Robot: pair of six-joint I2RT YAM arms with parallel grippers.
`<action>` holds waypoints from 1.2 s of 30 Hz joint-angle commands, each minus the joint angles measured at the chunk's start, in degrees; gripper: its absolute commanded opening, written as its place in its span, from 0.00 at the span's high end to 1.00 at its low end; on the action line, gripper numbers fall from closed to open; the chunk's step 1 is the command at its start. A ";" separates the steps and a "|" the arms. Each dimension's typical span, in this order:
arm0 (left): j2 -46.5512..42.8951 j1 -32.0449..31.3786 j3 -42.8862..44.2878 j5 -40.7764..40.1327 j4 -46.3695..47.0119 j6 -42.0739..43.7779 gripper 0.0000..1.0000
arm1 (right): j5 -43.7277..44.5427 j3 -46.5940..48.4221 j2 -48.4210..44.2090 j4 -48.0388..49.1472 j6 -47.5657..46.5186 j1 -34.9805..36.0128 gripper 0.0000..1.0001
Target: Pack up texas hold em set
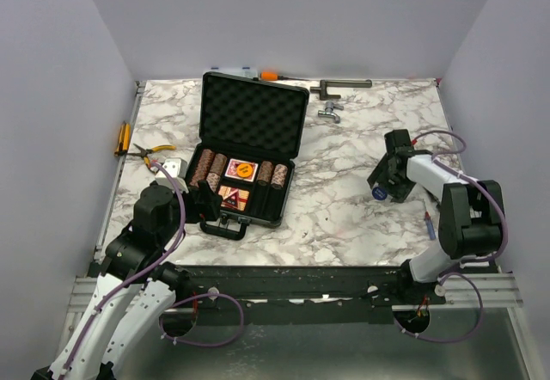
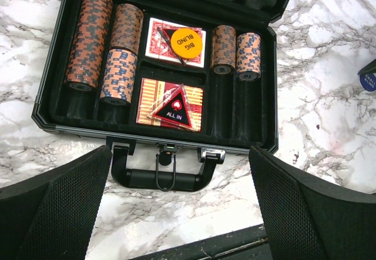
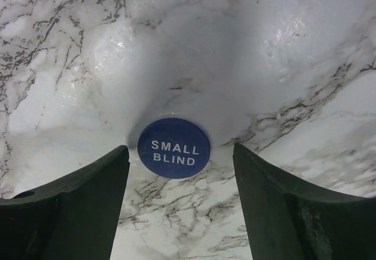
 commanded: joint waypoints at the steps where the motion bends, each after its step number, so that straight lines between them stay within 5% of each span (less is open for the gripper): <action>1: 0.22 0.01 -0.04 -1.32 -0.77 -0.26 0.01 | -0.62 1.52 2.85 2.04 0.35 -0.53 0.27; 36: -0.62 0.54 0.00 -1.29 -0.73 0.27 0.01 | -1.32 2.15 11.88 -3.25 -5.53 -0.32 0.38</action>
